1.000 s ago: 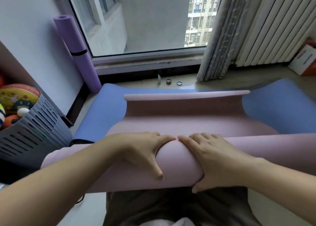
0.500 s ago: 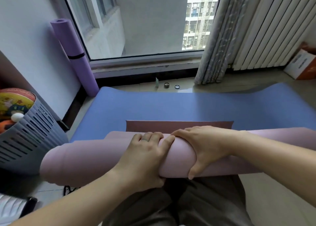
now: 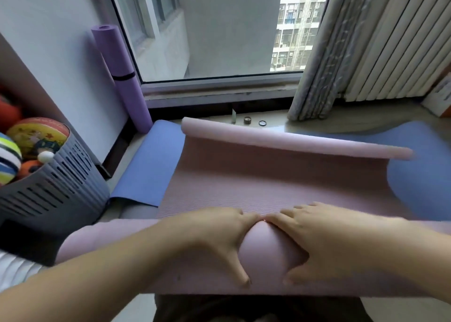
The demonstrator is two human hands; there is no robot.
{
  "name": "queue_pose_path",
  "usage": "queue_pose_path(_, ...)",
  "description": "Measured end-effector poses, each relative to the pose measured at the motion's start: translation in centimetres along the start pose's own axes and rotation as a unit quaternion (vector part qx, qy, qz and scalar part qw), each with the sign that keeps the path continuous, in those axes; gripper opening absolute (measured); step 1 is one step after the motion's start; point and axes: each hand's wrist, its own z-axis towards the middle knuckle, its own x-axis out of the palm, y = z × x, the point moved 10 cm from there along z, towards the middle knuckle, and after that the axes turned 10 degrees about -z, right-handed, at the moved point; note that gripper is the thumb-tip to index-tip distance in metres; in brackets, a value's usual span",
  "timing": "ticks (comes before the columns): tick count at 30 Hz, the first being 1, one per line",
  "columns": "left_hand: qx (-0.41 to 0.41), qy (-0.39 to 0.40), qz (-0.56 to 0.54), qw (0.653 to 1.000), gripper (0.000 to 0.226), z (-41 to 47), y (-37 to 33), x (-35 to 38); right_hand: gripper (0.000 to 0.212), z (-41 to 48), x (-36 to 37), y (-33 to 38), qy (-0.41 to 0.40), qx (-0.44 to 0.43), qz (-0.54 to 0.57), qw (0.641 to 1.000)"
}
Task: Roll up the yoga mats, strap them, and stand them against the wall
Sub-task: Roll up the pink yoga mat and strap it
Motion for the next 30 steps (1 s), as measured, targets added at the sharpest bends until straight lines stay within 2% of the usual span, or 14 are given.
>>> queue_pose_path(3, -0.027, 0.099, -0.044, 0.994, 0.085, 1.4, 1.2, -0.4, 0.103, -0.7, 0.1, 1.6, -0.065, 0.013, -0.067, 0.996)
queue_pose_path(6, -0.053, 0.102, -0.026, 0.993, 0.093, 2.1, 2.2, -1.4, 0.113, 0.1, 1.0, 1.0, -0.072, 0.038, -0.035, 0.996)
queue_pose_path(7, -0.049, 0.072, -0.001, 0.996, 0.096, 2.0, 2.1, -2.2, 0.114, 0.5, 1.0, 0.3, -0.075, 0.042, -0.012, 0.996)
queue_pose_path(10, -0.005, -0.091, 0.073, 0.993, 0.099, 1.2, 1.2, -5.4, 0.113, 2.0, 0.7, -2.1, -0.073, 0.048, 0.065, 0.994)
queue_pose_path(12, 0.013, -0.175, 0.111, 0.978, 0.082, 0.3, 0.8, -5.9, 0.110, 3.3, 0.4, -3.1, -0.056, 0.038, 0.102, 0.993)
queue_pose_path(14, 0.063, -0.254, 0.125, 0.957, 0.053, -0.7, 0.0, -5.3, 0.108, 4.1, 0.3, -3.8, -0.040, 0.032, 0.141, 0.989)
queue_pose_path(15, 0.086, -0.283, 0.139, 0.945, 0.048, -1.2, -0.4, -4.8, 0.107, 4.2, 0.0, -4.1, -0.047, 0.029, 0.147, 0.988)
queue_pose_path(16, 0.096, -0.296, 0.153, 0.938, 0.052, -1.6, -0.4, -4.1, 0.106, 4.0, -0.2, -4.2, -0.063, 0.028, 0.138, 0.988)
queue_pose_path(19, 0.057, -0.283, 0.221, 0.932, 0.090, -1.4, 0.6, -2.3, 0.097, 2.6, -1.1, -3.3, -0.162, 0.028, 0.038, 0.986)
queue_pose_path(21, 0.016, -0.232, 0.241, 0.942, 0.108, -0.6, 1.1, -1.7, 0.106, 2.2, -0.5, -2.4, -0.191, 0.044, -0.022, 0.980)
queue_pose_path(24, -0.007, -0.204, 0.213, 0.955, 0.110, 0.7, 2.0, -2.7, 0.121, 3.3, 0.1, -2.7, -0.185, 0.078, -0.049, 0.978)
queue_pose_path(27, 0.007, -0.207, 0.196, 0.958, 0.104, 0.6, 1.6, -4.5, 0.114, 3.8, -1.3, -3.6, -0.147, 0.077, -0.023, 0.986)
queue_pose_path(30, 0.032, -0.221, 0.196, 0.955, 0.100, -0.7, -0.3, -6.3, 0.112, 2.5, -3.7, -3.9, -0.142, 0.059, -0.026, 0.988)
